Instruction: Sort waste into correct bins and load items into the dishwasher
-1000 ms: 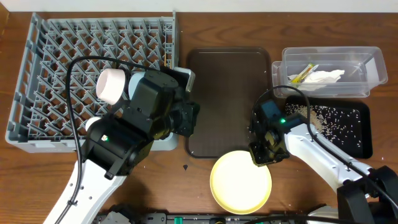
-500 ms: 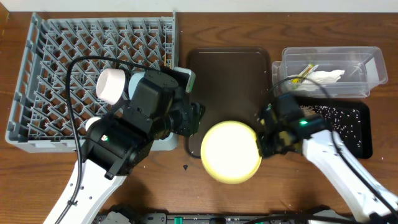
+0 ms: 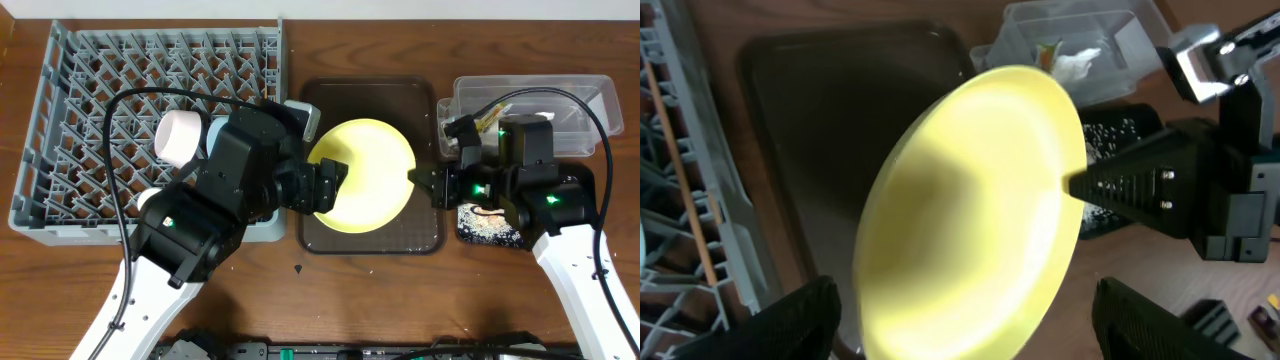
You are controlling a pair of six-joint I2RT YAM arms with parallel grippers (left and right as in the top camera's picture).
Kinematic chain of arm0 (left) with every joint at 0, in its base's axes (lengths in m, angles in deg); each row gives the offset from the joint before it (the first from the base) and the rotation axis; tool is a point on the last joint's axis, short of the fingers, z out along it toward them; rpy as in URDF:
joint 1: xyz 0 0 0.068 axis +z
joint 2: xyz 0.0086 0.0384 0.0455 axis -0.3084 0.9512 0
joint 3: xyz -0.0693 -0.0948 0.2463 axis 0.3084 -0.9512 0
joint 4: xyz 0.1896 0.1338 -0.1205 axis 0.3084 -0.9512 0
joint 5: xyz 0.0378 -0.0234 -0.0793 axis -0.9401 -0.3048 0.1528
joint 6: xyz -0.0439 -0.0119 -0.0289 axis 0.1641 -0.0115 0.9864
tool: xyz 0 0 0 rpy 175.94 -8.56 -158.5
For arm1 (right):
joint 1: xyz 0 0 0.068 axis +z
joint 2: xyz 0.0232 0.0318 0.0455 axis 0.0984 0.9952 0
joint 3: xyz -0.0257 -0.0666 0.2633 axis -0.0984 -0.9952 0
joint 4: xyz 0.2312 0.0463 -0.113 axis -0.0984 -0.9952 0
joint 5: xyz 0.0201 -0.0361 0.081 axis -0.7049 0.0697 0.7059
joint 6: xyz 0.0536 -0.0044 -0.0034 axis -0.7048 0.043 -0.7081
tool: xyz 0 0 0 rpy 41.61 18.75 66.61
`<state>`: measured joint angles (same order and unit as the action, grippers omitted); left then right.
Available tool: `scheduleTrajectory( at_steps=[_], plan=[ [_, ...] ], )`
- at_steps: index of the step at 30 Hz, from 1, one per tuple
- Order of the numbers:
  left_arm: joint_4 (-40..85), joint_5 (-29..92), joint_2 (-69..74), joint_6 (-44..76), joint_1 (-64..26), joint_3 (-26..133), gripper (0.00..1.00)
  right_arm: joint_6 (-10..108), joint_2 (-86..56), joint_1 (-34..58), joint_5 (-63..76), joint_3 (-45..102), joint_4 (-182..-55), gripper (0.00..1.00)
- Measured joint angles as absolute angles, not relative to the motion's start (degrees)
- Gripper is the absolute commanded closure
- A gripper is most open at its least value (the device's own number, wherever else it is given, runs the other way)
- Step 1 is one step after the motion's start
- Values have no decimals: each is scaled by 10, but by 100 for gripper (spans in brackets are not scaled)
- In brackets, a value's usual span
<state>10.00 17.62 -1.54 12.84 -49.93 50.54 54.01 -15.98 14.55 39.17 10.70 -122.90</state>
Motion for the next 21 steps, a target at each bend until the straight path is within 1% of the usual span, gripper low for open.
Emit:
scheduleTrajectory(
  at_steps=[5,11,16,19,20,21],
  plan=[
    [89,183,-15,127,-478,505,19,540,-160,146,442,107,-1202,99],
    [77,184,-17,116,-451,505,18,540,-160,142,465,107,-1199,99],
    [79,198,-27,115,-435,505,20,551,-160,132,522,107,-1164,99],
    [86,240,-28,114,-435,505,33,556,-160,132,558,107,-1147,99],
    [89,256,-28,112,-435,505,41,555,-160,132,562,107,-1144,99],
    [92,273,-28,110,-435,505,52,556,-160,132,568,107,-1140,99]
  ],
)
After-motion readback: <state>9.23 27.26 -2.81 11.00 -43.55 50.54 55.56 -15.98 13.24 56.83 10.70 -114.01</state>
